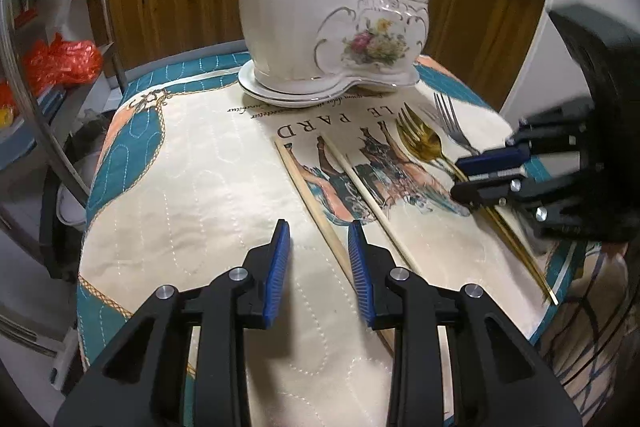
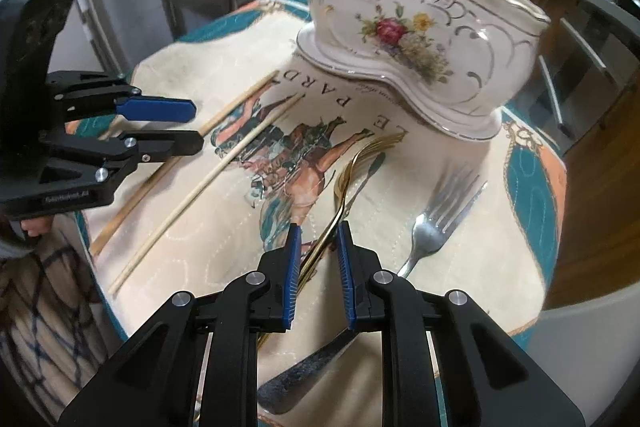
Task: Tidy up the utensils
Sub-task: 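Lower both tools to the cloth toward a chopstick and a gold fork, then grasp a chopstick with the left tool while the right tool grasps the gold fork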
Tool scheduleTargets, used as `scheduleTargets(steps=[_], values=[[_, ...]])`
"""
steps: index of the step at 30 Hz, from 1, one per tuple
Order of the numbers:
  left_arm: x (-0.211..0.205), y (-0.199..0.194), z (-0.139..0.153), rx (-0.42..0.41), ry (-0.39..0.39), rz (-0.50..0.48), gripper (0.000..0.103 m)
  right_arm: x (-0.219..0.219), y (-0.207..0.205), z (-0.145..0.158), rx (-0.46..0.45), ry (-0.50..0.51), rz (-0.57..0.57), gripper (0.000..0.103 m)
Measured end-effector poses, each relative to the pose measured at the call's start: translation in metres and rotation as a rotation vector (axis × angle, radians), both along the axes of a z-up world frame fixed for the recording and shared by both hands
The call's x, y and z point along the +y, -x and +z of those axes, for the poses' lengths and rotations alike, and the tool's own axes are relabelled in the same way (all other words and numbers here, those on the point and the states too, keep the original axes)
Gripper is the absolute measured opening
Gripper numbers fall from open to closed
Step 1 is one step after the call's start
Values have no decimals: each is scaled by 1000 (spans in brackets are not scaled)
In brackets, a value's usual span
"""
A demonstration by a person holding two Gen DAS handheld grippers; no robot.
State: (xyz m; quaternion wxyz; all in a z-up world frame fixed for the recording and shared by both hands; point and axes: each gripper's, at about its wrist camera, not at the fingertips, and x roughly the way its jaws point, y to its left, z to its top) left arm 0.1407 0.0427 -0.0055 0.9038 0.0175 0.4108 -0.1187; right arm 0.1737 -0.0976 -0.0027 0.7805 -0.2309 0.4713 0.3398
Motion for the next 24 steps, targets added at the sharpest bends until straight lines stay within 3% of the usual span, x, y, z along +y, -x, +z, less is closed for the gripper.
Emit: scheduleTargets(steps=[6,11,17,24], values=[[-6,0,1,20,-61,-14,30,17,-8,2,38,107,32,18],[-2,-1,2,45,-71,-15,16,24,-8,2,55,128,26,17],[3,-6,7,101,-130,-35,14,30,-18,1,131,167,12,17],[5,-24,10,222,-152,-88,14,26,-44,0,207,104,-27,15]])
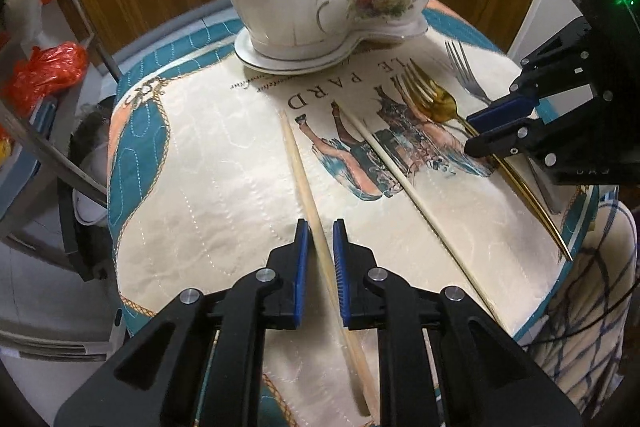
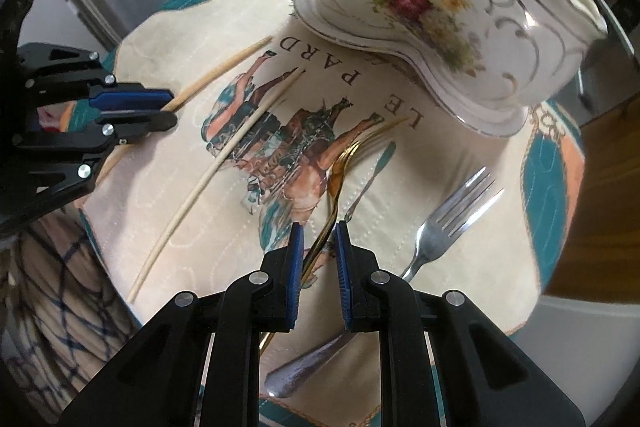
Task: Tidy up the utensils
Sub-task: 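Grasp a chopstick with the left tool while the right tool grasps the gold fork, then carry the chopstick and gold fork up and lower them into the holder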
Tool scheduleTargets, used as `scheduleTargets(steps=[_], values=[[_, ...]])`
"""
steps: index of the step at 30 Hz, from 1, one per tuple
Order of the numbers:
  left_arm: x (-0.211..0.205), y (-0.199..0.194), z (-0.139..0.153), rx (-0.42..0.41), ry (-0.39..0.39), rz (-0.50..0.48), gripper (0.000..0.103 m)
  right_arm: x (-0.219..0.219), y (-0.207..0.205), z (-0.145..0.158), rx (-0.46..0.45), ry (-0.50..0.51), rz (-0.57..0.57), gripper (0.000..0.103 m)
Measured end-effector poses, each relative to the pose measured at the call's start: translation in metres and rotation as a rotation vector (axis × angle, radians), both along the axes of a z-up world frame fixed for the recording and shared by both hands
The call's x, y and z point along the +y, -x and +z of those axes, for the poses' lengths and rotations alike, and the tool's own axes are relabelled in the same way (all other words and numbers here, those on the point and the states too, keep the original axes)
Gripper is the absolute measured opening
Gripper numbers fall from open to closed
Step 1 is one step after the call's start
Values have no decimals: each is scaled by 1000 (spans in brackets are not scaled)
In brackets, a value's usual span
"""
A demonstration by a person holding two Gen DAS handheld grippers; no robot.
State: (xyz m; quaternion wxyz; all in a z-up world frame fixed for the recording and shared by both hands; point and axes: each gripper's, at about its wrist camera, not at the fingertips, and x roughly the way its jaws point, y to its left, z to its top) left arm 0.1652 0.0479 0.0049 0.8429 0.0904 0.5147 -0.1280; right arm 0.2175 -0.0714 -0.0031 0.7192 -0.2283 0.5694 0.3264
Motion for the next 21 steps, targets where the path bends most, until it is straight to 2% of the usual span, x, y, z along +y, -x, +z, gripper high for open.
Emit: scheduleTargets(steps=[4,7,12,14,17,21], values=[[2,-4,-1,20,1,4,10,-15,-6,-1,9,-100,-67,12],[7,-1,-2,-8,32,39,6,-28,-9,-2,25,-190,-112,9],[18,5,-2,-46,109,102,6,-46,-10,-1,40,-309,-155,6],[24,8,4,-73,132,120,6,-52,-8,3,25,-338,-156,6],[36,12,20,-127,201,148,6,-60,9,15,1,-391,-158,6],[47,18,43,-226,299,186,6,-75,9,30,-36,-501,-176,6]])
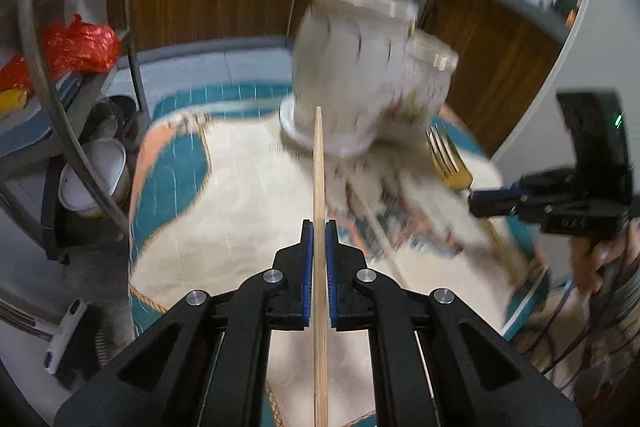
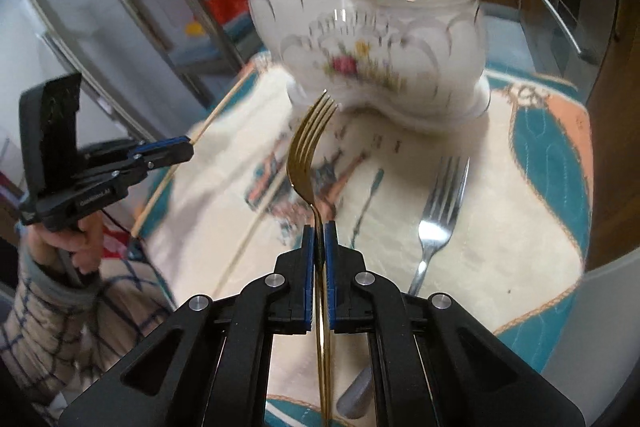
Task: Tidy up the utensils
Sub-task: 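Carry the chopstick and gold fork up and lower them into the holder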
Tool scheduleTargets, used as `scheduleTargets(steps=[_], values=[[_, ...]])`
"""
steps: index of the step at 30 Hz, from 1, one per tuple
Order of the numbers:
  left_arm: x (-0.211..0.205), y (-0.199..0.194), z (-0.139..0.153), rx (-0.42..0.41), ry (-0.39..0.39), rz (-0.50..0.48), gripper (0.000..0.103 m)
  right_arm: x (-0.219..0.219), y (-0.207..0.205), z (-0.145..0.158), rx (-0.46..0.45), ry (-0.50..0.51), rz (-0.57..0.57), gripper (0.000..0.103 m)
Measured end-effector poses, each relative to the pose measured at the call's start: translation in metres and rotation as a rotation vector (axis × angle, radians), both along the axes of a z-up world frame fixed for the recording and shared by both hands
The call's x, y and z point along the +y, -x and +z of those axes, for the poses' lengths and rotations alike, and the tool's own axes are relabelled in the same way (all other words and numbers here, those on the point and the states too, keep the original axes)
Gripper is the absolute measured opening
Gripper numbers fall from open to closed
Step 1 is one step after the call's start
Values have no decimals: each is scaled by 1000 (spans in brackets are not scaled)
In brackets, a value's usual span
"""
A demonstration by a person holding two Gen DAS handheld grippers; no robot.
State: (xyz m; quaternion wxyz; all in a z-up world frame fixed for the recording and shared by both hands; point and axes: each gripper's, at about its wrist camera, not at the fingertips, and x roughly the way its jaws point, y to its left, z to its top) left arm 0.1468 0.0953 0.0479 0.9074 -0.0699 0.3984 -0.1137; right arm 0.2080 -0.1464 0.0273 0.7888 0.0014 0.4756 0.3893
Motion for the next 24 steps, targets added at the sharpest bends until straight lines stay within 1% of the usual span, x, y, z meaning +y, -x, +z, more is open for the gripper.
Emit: scheduleTargets(steps=[3,6,8,11,14,19,24], values=[[5,7,16,-92,65,18,6,-10,3,13,-49,-75,-18,6],[5,10,26,-168,106,16,6,-17,6,20,-92,-123,-32,6],[2,9,32,-216,117,22,6,-17,8,24,-114,-147,-39,6],[1,6,38,-276,162,22,6,-21,9,32,-146,-180,-46,6],[0,2,45,-354,218,25,6,-24,8,42,-184,-209,-48,6],[-4,-7,54,-456,271,41,6,-28,2,65,-250,-279,-57,6],[3,-28,73,-544,302,68,6,-30,-9,92,-327,-327,-48,6]])
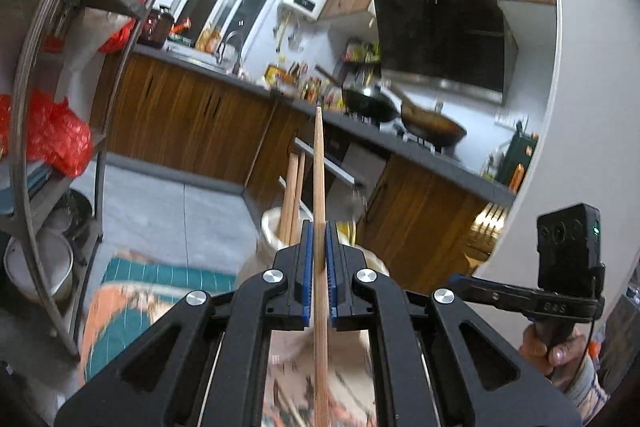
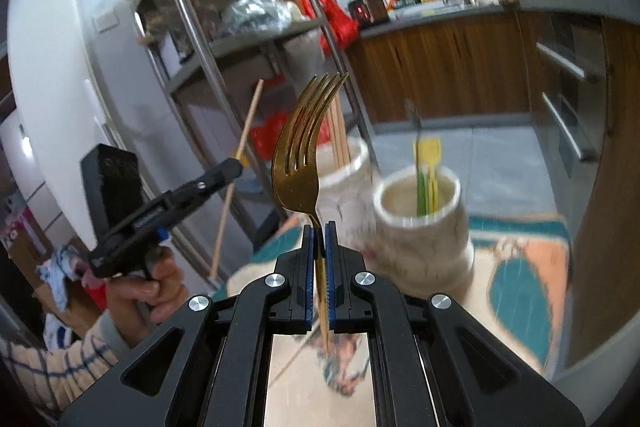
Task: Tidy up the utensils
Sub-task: 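Carry the chopstick and gold fork up and lower them into the holder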
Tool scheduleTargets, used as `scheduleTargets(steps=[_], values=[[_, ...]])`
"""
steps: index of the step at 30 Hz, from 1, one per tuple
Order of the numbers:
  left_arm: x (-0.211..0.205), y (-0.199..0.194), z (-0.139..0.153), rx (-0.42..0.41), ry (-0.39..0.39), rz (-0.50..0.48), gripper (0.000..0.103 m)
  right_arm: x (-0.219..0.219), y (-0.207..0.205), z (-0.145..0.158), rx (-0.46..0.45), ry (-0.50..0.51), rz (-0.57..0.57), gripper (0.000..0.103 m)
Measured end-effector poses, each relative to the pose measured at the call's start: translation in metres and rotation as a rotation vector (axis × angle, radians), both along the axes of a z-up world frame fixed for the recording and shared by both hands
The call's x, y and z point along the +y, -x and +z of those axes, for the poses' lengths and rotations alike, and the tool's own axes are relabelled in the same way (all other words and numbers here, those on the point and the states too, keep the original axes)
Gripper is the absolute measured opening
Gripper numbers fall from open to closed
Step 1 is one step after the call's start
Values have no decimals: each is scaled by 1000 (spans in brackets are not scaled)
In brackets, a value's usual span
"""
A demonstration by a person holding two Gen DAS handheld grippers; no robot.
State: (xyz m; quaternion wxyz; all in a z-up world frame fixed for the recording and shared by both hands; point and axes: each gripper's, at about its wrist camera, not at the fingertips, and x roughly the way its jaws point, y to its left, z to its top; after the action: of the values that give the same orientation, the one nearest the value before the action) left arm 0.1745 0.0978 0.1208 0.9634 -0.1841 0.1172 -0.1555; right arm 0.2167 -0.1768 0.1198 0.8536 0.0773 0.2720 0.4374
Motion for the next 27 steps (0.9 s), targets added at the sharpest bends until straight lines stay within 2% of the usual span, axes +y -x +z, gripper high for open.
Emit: scheduleTargets(steps=[8,15,18,21,27], values=[[-11,-44,29,-102,-27,13,6,2,-22,40,-125,-49,-9,6],[-24,-76,38,-177,-58,53,6,4,-43,53,-165,-65,-26,6],[-30,-90,35,-192,-68,79,6,2,-49,59,-194,-67,-51,6],[-35,-102,20,-168,-80,94,6,0,-53,56,-201,-59,-77,6],[-42,-100,-4,-139,-129,87,6,-6,-68,46,-193,-32,-138,6]])
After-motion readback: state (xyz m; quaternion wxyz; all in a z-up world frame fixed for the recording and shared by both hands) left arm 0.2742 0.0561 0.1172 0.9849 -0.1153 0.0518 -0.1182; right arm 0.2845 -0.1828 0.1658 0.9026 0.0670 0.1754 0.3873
